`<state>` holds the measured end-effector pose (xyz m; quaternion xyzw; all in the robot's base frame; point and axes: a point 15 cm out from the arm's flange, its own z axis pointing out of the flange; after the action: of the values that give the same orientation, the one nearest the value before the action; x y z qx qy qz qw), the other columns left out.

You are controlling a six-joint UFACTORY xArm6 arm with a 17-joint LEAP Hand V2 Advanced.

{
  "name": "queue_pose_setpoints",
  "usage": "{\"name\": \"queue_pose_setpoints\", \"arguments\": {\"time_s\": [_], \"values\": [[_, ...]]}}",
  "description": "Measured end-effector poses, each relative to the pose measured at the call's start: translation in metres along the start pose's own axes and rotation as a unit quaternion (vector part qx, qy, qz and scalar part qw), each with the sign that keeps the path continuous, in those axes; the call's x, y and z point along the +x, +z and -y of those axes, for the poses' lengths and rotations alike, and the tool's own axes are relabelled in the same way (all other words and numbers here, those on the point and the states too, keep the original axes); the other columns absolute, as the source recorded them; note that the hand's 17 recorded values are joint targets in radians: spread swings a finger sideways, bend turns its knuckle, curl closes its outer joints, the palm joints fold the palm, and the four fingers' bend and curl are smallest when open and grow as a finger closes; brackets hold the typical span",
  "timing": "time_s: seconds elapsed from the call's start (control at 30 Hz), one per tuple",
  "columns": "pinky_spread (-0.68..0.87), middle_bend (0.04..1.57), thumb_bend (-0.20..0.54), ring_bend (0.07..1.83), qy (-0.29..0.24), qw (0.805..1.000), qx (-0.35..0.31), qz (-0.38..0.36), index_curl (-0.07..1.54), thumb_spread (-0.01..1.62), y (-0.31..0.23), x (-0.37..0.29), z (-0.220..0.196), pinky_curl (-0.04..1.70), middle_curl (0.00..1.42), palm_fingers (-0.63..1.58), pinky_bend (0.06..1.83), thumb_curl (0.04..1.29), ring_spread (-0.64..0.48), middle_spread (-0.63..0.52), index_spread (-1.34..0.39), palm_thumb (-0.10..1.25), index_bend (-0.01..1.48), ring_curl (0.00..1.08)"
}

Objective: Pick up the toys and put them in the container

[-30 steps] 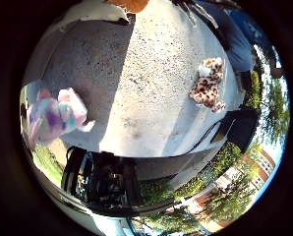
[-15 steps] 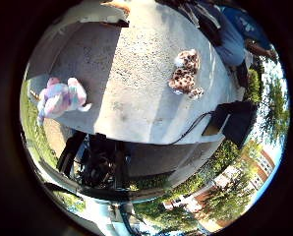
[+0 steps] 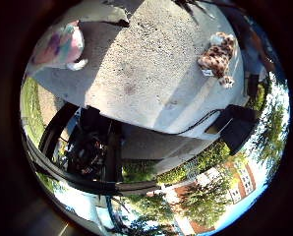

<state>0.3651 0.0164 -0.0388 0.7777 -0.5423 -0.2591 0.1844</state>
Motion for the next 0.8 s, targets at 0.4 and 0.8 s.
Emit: {"name": "queue_pose_setpoints", "arguments": {"time_s": [0.4,0.8], "values": [[0.43,0.43,-0.007,0.77,-0.006,0.998,0.061,-0.021,0.19,1.05,0.008,0.008,0.038,0.24,0.42,0.66,0.72,0.31,0.19,-0.03,-0.13,0.54,0.10,0.44],[0.33,0.98,0.002,1.28,0.024,0.990,0.141,0.002,-0.02,1.06,0.004,0.030,0.052,0.48,0.80,1.04,1.26,0.39,-0.01,-0.21,-0.51,0.85,0.36,0.73]]}}
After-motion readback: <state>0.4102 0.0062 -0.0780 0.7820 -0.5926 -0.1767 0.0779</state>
